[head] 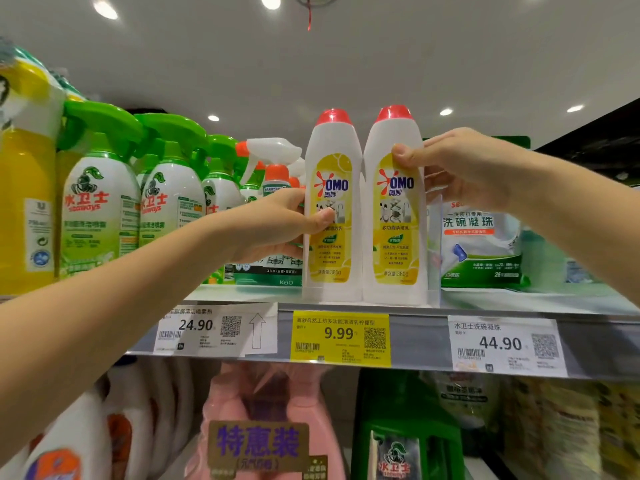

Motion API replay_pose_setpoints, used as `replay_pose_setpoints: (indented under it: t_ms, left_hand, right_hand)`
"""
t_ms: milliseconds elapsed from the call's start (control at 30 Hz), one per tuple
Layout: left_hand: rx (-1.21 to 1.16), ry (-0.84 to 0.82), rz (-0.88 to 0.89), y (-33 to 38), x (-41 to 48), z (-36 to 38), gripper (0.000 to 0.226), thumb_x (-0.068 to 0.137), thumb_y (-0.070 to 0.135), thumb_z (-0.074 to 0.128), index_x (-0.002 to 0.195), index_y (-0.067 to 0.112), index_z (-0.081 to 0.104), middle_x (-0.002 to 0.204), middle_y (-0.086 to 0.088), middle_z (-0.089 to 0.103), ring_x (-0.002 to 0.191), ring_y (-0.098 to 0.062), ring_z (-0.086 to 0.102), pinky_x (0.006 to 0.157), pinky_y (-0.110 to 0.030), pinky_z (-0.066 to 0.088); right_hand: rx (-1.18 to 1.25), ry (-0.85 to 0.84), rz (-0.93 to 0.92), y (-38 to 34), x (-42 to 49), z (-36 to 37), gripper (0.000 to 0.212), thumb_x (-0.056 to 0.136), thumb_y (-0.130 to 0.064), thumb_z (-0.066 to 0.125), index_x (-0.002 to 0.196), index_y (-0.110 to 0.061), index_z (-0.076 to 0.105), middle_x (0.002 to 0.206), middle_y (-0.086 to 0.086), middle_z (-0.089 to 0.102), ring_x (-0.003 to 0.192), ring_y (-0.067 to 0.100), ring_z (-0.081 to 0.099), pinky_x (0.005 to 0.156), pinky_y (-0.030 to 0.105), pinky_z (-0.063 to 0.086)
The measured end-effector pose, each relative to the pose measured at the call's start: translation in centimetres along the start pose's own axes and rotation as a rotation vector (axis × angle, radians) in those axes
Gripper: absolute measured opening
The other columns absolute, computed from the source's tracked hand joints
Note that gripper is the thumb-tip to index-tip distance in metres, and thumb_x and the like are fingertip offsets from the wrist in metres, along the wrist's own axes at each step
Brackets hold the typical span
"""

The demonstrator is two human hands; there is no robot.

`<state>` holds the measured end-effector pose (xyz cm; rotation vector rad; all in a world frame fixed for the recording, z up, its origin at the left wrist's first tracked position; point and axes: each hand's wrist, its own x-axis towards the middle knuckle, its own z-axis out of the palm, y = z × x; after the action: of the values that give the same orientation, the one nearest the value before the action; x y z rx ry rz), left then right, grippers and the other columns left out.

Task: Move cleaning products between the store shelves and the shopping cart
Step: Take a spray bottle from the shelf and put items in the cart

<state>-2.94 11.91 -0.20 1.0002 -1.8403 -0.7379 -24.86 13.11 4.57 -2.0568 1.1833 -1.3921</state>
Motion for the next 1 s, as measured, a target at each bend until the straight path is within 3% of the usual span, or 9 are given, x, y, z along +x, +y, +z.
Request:
replay_pose_setpoints:
  t_ms: [267,467,633,700,767,867,933,1000]
  left_hand:
    - [-0.048,-0.009,0.035,-0.8,0.0,-0.3,0.017,0.089,0.021,0.056,0.106,0.022,0.06,0.104,0.001,0.07,0.096,-0.016,0.067,0.077,-0.035,0.055]
    - [-0.087,-0.062,0.049,-1.7,-0.2,-0.6,0.029,0.08,0.032,0.058,0.106,0.021,0.062,0.1,0.006,0.074,0.092,-0.011,0.071,0.073,-0.026,0.059]
    - [-0.063,-0.081,0.046,-1.9,-1.0,-1.1,0.026,0.088,0.033,0.052,0.108,0.019,0.062,0.102,0.004,0.074,0.092,-0.011,0.071,0.074,-0.024,0.059]
    - [-0.033,-0.002,0.077,-1.9,-1.6,-1.9,0.028,0.09,0.032,0.05,0.11,0.015,0.062,0.1,0.001,0.074,0.091,-0.013,0.072,0.074,-0.023,0.059]
    - [0.001,0.184,0.151,-2.1,-2.1,-3.1,0.03,0.092,0.028,0.052,0.115,0.01,0.06,0.103,-0.005,0.071,0.089,-0.015,0.071,0.072,-0.02,0.058]
    - [0.228,0.479,0.256,-2.9,-1.8,-4.9,0.033,0.092,0.024,0.06,0.121,0.009,0.055,0.109,-0.003,0.064,0.093,-0.013,0.065,0.07,-0.018,0.055]
    - [0.41,0.522,0.225,-3.6,-1.2,-5.2,0.046,0.089,0.028,0.066,0.128,0.009,0.05,0.116,-0.002,0.06,0.098,-0.011,0.059,0.073,-0.016,0.048]
    - [0.548,0.469,0.149,-4.2,-0.3,-5.0,0.054,0.086,0.036,0.068,0.128,0.009,0.048,0.105,0.003,0.057,0.086,-0.004,0.054,0.066,-0.013,0.043]
  right_hand:
    - [0.018,-0.009,-0.022,0.2,-0.5,0.0,0.031,0.084,-0.04,0.064,0.1,-0.013,0.069,0.095,0.002,0.075,0.088,0.018,0.072,0.079,0.035,0.056]
    - [0.055,0.032,-0.073,0.9,-1.0,0.7,0.026,0.087,-0.04,0.061,0.094,-0.016,0.069,0.09,-0.002,0.075,0.081,0.013,0.072,0.072,0.029,0.055]
    - [0.12,0.03,-0.071,1.5,-1.6,1.2,0.031,0.088,-0.04,0.058,0.103,-0.014,0.068,0.1,0.002,0.075,0.093,0.017,0.07,0.093,0.038,0.053]
    - [0.108,0.035,-0.078,1.8,-2.1,1.3,0.042,0.081,-0.047,0.059,0.106,-0.015,0.069,0.103,0.001,0.074,0.103,0.02,0.067,0.105,0.046,0.045]
    - [0.051,0.071,-0.101,2.4,-2.8,1.5,0.047,0.077,-0.056,0.056,0.103,-0.019,0.07,0.105,-0.003,0.074,0.109,0.02,0.063,0.111,0.052,0.035]
    - [0.085,0.124,-0.106,3.6,-3.5,1.7,0.041,0.087,-0.057,0.049,0.104,-0.024,0.068,0.108,-0.009,0.071,0.114,0.015,0.058,0.115,0.052,0.027]
    - [0.139,0.15,-0.099,3.8,-3.8,2.1,0.037,0.091,-0.054,0.046,0.104,-0.026,0.067,0.107,-0.011,0.07,0.116,0.013,0.056,0.116,0.051,0.026]
    - [0.153,0.167,-0.095,3.6,-3.9,2.5,0.034,0.094,-0.05,0.045,0.101,-0.024,0.067,0.101,-0.012,0.071,0.116,0.015,0.056,0.116,0.05,0.026]
